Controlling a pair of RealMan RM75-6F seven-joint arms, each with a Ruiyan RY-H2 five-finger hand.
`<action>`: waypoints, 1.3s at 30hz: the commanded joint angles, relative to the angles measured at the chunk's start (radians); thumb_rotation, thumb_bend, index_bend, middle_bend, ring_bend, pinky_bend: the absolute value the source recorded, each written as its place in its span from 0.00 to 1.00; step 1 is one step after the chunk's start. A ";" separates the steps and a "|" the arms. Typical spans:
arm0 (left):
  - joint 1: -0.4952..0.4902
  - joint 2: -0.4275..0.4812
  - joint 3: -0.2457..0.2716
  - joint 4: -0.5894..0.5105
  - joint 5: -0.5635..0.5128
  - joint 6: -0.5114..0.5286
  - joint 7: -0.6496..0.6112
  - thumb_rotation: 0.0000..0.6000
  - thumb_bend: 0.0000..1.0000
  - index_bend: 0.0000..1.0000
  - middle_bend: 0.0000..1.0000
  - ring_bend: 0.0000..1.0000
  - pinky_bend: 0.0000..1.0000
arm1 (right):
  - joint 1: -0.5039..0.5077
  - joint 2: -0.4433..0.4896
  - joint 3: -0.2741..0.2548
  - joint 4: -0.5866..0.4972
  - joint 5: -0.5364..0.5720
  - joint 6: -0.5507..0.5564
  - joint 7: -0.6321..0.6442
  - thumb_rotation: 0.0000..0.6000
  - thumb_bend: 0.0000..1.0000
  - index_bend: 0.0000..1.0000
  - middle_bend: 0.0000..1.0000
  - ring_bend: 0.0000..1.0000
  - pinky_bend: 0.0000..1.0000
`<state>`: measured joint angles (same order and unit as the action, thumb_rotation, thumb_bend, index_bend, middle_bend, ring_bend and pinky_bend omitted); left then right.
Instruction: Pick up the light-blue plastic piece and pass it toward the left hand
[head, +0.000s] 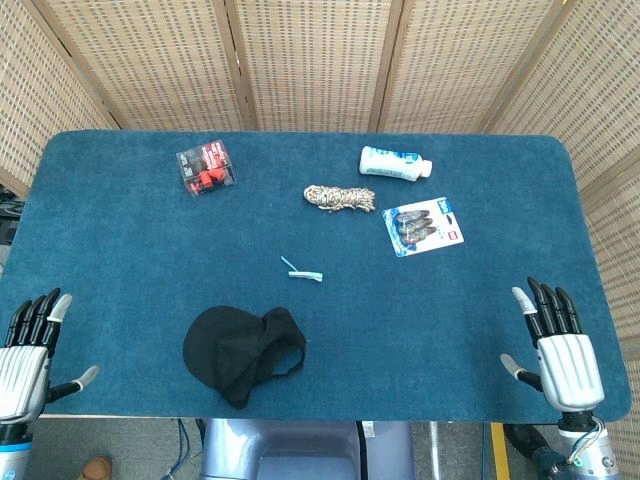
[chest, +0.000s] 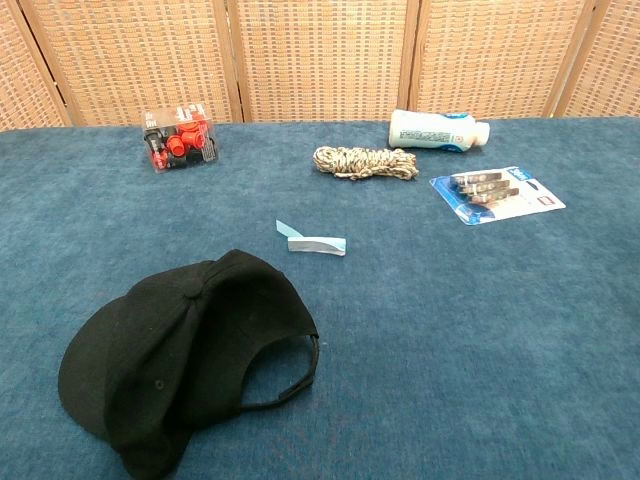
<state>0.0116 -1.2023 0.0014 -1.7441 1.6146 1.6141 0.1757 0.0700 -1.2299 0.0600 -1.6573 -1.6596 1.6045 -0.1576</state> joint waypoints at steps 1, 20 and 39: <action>0.000 0.000 -0.001 0.000 0.001 0.001 0.001 1.00 0.00 0.00 0.00 0.00 0.00 | 0.000 0.000 0.000 0.000 0.000 -0.001 0.000 1.00 0.00 0.00 0.00 0.00 0.00; -0.018 -0.010 -0.044 -0.012 -0.080 -0.031 0.034 1.00 0.00 0.00 0.00 0.00 0.00 | 0.307 0.092 0.234 -0.162 0.289 -0.422 -0.200 1.00 0.00 0.00 0.00 0.00 0.00; -0.074 -0.028 -0.130 -0.004 -0.295 -0.137 0.086 1.00 0.00 0.00 0.00 0.00 0.00 | 0.955 -0.381 0.324 0.232 1.023 -0.801 -0.591 1.00 0.10 0.37 0.00 0.00 0.00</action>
<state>-0.0597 -1.2289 -0.1235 -1.7499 1.3336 1.4811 0.2592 0.9584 -1.5240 0.3794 -1.5142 -0.7037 0.8251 -0.7009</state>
